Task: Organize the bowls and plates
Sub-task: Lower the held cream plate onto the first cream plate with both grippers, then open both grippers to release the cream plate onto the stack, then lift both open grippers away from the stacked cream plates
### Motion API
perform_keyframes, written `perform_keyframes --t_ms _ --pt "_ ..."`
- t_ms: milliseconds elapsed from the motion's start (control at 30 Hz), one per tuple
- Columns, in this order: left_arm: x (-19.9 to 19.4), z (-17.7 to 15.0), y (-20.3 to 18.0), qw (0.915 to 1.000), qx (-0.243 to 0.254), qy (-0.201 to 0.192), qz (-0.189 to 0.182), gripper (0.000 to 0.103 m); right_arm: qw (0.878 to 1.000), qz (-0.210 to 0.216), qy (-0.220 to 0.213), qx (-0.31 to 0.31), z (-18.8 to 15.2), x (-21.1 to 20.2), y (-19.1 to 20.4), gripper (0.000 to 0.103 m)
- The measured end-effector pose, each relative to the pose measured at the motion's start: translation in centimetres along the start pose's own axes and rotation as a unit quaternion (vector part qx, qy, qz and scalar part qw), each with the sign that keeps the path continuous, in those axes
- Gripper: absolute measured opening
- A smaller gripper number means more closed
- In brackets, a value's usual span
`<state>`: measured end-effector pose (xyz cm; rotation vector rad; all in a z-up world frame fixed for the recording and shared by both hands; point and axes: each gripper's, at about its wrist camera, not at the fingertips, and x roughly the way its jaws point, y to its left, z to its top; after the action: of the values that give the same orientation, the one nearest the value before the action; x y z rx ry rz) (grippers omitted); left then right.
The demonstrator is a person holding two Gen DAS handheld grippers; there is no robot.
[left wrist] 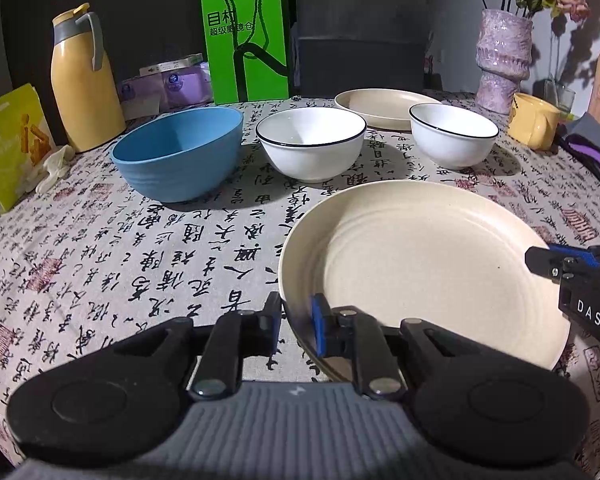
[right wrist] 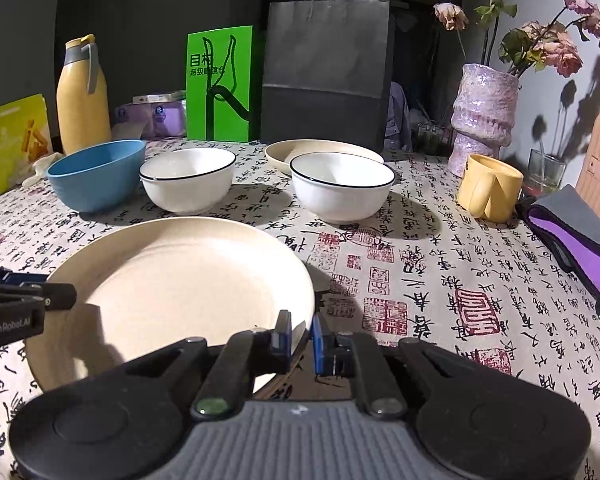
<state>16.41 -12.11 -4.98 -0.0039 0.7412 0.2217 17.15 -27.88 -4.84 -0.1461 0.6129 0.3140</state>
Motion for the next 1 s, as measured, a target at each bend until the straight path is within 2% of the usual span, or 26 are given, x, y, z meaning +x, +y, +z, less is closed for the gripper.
perform_keyframes --t_ms 100,167,267,333,367,433,467,533,600,667,733,1000 --pt "-0.1 0.1 0.4 0.9999 -0.012 0.0 -0.009 0.017 0.999 0.017 0.009 0.025 0.1 0.0 -0.6 0.019" --pt "-0.4 0.2 0.6 0.9998 -0.017 -0.004 -0.014 0.017 0.999 0.03 0.01 0.041 0.1 -0.1 -0.9 0.021" --pt "-1.0 0.4 0.9 0.9994 -0.021 -0.015 -0.024 0.028 0.998 0.04 0.003 0.052 0.1 -0.6 -1.3 0.026" --pt "-1.6 0.4 0.8 0.9991 -0.02 -0.026 -0.027 0.04 0.997 0.051 -0.003 0.061 0.2 -1.0 -1.4 0.044" --pt "-1.9 0.4 0.9 0.999 -0.019 -0.03 -0.028 0.041 0.997 0.054 -0.005 0.064 0.2 -1.2 -1.4 0.05" --pt "-2.2 0.5 1.0 0.9986 -0.022 -0.036 -0.032 0.051 0.996 0.057 -0.011 0.068 0.2 -1.6 -1.5 0.072" --pt "-2.3 0.5 1.1 0.9985 -0.024 -0.037 -0.032 0.054 0.996 0.059 -0.014 0.07 0.2 -1.8 -1.5 0.075" --pt "-2.6 0.5 1.3 0.9982 -0.029 -0.041 -0.034 0.068 0.995 0.062 -0.018 0.075 0.2 -2.1 -1.6 0.091" --pt "-3.1 0.4 1.7 0.9975 -0.036 -0.047 -0.04 0.079 0.995 0.061 -0.02 0.081 0.1 -2.5 -1.5 0.1" --pt "-3.5 0.3 1.9 0.9969 -0.038 -0.053 -0.045 0.087 0.994 0.061 -0.021 0.088 -0.1 -2.7 -1.6 0.103" --pt "-4.0 0.2 2.1 0.996 -0.042 -0.061 -0.05 0.103 0.993 0.063 -0.019 0.095 -0.4 -3.0 -1.7 0.103" --pt "-5.8 -0.6 2.7 0.9937 -0.045 -0.085 -0.057 0.103 0.992 0.053 -0.024 0.11 -1.1 -4.5 -1.6 0.103"
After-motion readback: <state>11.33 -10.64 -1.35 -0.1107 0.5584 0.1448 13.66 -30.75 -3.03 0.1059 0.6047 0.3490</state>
